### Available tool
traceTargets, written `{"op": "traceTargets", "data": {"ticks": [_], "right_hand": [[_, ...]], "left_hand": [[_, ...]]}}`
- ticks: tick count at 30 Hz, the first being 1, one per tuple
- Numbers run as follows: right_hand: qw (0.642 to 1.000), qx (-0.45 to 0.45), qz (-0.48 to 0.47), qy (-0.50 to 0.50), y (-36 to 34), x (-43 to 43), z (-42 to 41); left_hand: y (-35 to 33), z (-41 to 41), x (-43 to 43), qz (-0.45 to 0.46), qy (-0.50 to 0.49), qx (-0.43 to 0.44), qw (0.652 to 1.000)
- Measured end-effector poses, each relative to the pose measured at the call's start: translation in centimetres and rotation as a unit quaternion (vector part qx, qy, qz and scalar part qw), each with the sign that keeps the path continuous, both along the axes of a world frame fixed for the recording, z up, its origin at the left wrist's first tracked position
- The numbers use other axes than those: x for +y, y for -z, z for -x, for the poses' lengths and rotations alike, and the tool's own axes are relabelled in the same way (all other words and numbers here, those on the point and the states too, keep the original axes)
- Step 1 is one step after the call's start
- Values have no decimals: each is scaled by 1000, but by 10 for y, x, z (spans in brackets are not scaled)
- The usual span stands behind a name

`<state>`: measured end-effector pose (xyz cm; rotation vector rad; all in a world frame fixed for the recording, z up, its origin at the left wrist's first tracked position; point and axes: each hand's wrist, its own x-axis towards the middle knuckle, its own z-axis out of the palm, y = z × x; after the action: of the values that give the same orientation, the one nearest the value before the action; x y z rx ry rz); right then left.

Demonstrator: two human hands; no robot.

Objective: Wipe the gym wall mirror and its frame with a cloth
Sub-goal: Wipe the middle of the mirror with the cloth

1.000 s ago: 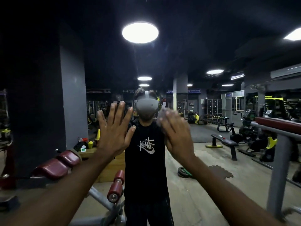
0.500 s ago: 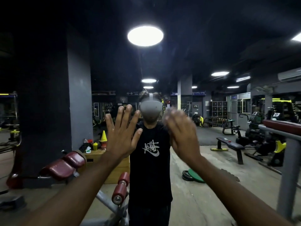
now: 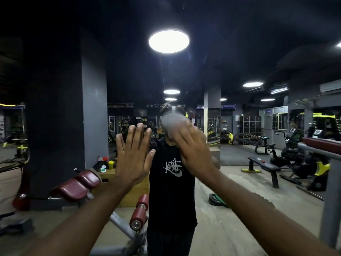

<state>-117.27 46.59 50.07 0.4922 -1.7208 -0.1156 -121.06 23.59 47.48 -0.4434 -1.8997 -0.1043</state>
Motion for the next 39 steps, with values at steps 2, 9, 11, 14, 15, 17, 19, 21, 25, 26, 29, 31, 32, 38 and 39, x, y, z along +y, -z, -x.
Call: {"op": "traceTargets", "data": {"ticks": [2, 9, 11, 14, 15, 17, 19, 21, 25, 26, 29, 31, 32, 38, 39], "right_hand": [[998, -5, -54, 40, 19, 38, -1], [924, 0, 370, 95, 104, 2, -1], [960, -31, 274, 50, 139, -36, 1], [996, -44, 70, -10, 142, -19, -14], [996, -52, 64, -18, 135, -3, -18], [976, -44, 208, 36, 116, 25, -26], [895, -14, 437, 84, 112, 25, -31], [895, -48, 436, 88, 122, -10, -25], [994, -92, 56, -21, 143, -67, -6], [996, -79, -24, -33, 131, -67, -2], [999, -38, 26, -2, 79, -58, 5], [969, -5, 245, 24, 46, -52, 8], [949, 2, 314, 28, 40, -59, 8], [999, 2, -37, -21, 77, -97, 17], [997, 2, -73, -18, 60, -89, 17]], "left_hand": [[21, -3, -4, 16, 5, -2, 1000], [83, -8, 2, 47, -21, -14, 999], [80, -9, 4, 41, -17, -23, 999], [86, -12, -6, 52, 1, -25, 998], [90, -13, -13, 55, 2, -23, 998], [99, -15, -32, 55, -10, -23, 998], [103, -14, -49, 65, -13, -31, 997], [95, -13, -62, 75, -10, -30, 997], [51, -6, -81, 11, -16, -28, 999], [38, -3, -89, 8, -20, -27, 999], [20, 7, -114, 68, -24, -3, 997], [19, 8, -122, 74, -17, 8, 997], [17, 8, -123, 61, -15, 9, 998], [-31, 15, -142, 22, -43, 10, 999], [-35, 17, -145, 36, -48, 15, 998]]}}
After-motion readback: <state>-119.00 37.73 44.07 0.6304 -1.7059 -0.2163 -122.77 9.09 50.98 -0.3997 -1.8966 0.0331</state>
